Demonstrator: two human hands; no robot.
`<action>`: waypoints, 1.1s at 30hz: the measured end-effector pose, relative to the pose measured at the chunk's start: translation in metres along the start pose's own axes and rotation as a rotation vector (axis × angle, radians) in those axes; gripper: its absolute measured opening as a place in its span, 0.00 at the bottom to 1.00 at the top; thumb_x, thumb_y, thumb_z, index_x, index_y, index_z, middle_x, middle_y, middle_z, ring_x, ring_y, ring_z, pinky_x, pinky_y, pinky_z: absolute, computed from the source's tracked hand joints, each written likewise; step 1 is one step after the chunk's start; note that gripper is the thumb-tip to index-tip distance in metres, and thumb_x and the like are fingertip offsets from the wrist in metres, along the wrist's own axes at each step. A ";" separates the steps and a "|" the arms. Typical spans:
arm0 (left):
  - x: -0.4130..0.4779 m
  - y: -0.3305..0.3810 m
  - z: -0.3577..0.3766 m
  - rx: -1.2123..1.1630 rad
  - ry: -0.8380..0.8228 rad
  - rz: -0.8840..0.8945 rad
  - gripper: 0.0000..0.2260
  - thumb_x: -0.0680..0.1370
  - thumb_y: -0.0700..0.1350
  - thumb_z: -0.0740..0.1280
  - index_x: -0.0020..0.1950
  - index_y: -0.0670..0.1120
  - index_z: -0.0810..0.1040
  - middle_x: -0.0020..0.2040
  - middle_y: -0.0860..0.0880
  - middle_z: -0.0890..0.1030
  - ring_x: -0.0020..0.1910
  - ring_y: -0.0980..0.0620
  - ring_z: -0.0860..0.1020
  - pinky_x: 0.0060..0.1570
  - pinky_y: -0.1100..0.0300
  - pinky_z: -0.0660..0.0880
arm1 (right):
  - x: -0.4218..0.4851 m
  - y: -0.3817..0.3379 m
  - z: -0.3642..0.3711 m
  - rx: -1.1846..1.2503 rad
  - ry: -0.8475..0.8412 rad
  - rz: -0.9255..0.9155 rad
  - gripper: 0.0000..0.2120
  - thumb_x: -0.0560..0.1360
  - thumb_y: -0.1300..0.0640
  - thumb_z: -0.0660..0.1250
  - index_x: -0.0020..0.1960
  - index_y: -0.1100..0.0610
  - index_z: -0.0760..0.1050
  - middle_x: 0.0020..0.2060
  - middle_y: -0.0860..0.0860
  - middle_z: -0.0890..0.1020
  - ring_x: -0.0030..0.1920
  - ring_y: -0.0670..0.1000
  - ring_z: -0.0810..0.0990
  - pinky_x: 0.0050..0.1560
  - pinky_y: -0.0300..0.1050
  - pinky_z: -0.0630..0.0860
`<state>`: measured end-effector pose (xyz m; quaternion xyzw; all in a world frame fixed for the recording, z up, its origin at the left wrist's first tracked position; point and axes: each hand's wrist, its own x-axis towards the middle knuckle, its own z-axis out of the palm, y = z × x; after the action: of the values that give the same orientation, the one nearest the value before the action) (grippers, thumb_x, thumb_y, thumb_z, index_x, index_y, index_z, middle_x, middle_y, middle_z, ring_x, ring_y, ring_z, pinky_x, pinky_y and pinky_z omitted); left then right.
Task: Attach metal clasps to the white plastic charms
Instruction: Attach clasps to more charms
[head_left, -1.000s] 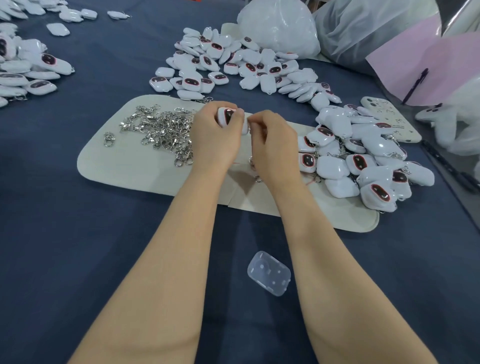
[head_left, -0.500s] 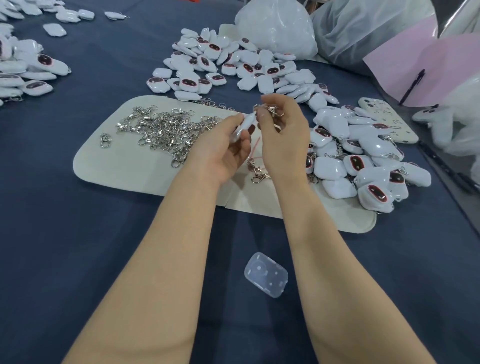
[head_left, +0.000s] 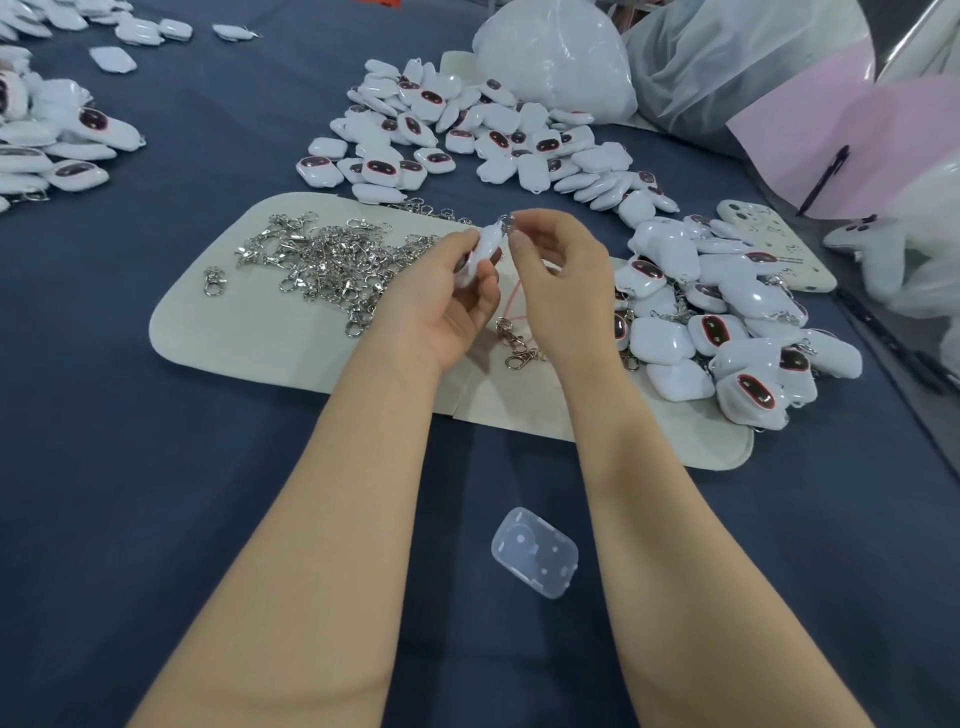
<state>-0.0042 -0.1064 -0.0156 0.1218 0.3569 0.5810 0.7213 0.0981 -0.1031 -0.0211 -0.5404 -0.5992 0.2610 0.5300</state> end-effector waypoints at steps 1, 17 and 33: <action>0.000 0.000 0.000 0.001 -0.005 -0.002 0.06 0.79 0.41 0.64 0.42 0.42 0.74 0.36 0.46 0.78 0.23 0.59 0.74 0.23 0.69 0.73 | 0.000 0.000 0.000 0.009 0.004 -0.005 0.05 0.77 0.61 0.65 0.50 0.53 0.77 0.43 0.43 0.80 0.46 0.42 0.78 0.51 0.33 0.74; -0.005 -0.001 0.005 0.107 0.037 -0.010 0.05 0.78 0.40 0.65 0.42 0.41 0.75 0.31 0.47 0.78 0.21 0.60 0.71 0.21 0.71 0.70 | -0.003 -0.002 0.002 -0.134 0.107 -0.174 0.05 0.78 0.64 0.62 0.48 0.61 0.76 0.39 0.47 0.79 0.40 0.46 0.76 0.41 0.32 0.70; 0.000 -0.005 0.003 0.486 0.152 0.402 0.01 0.78 0.42 0.66 0.46 0.46 0.75 0.38 0.49 0.76 0.27 0.56 0.74 0.27 0.65 0.74 | -0.001 0.003 0.005 -0.045 -0.041 0.043 0.06 0.78 0.62 0.60 0.46 0.53 0.71 0.39 0.45 0.77 0.44 0.48 0.77 0.49 0.42 0.74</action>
<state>0.0014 -0.1068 -0.0166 0.3150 0.5069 0.6169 0.5131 0.0942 -0.1021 -0.0257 -0.5594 -0.6039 0.2701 0.4995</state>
